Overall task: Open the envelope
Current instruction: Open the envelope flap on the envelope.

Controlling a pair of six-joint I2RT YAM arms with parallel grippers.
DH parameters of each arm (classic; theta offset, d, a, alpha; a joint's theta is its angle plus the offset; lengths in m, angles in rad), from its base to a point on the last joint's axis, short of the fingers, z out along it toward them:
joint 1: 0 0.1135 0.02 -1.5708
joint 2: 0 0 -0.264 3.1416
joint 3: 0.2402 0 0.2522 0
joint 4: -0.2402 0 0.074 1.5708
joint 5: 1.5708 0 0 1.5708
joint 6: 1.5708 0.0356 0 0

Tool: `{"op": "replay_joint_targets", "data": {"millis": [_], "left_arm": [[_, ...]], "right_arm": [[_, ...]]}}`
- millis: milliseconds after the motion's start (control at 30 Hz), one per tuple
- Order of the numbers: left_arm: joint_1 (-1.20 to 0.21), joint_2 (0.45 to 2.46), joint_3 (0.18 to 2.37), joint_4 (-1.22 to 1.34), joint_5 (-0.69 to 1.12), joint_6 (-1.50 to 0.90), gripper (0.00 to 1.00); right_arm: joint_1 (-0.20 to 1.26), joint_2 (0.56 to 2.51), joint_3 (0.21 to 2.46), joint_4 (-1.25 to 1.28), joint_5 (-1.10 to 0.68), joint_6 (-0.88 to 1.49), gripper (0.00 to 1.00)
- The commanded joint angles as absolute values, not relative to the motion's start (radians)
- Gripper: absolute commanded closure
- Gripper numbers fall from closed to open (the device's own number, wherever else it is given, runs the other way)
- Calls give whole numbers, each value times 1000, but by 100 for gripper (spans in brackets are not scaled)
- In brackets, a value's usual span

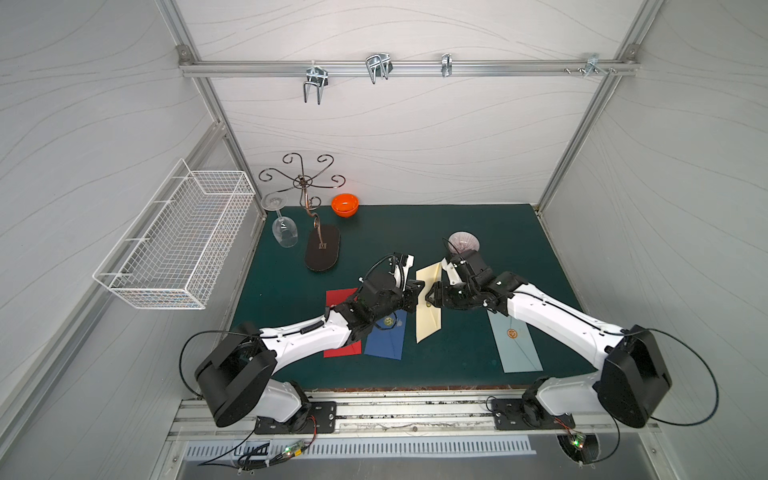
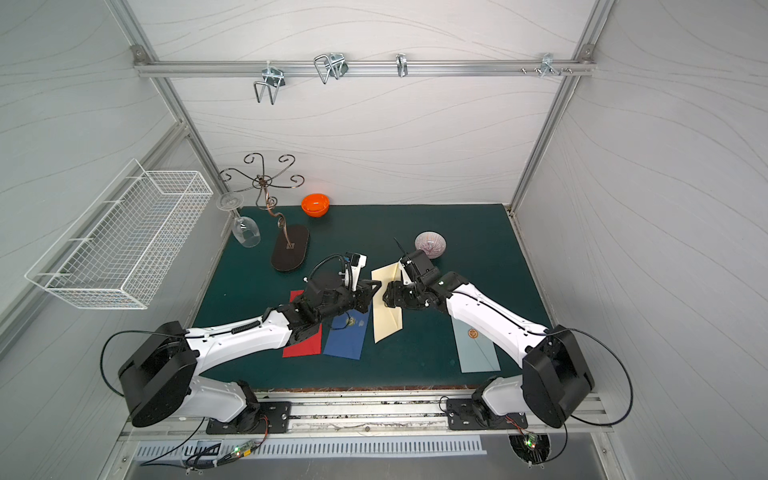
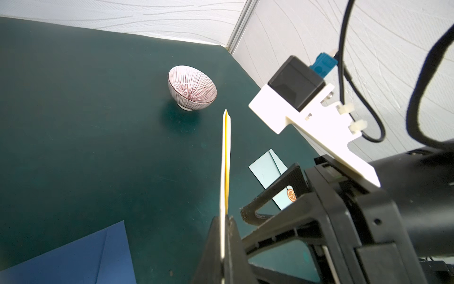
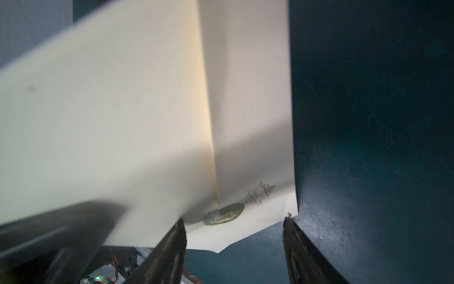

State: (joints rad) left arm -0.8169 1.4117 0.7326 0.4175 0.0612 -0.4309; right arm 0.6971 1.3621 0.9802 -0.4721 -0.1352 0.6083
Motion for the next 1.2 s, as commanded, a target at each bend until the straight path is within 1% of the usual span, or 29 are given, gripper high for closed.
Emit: {"op": "replay_joint_targets", "data": {"millis": [0,200,567,833,967,1167], "left_arm": [[-813,1404,767,478,49,-436,100],[-810,1402,771,468,72,-434,100],[-810,1393,800,363,140,-382,100],[-810,1387,813,327,141,-363,100],[-810,1381,844,253,137,-339,100],[-810,1360,820,256,139,-330,100]], "right_arm": [[691,1338,974,-459,-121,594,36],[681,1350,982,-481,-106,604,36],[660,1389,1032,-587,-162,659,38],[658,1356,1046,-637,-112,747,38],[657,1357,1069,-665,-104,776,39],[665,1355,1085,-682,-92,835,41]]}}
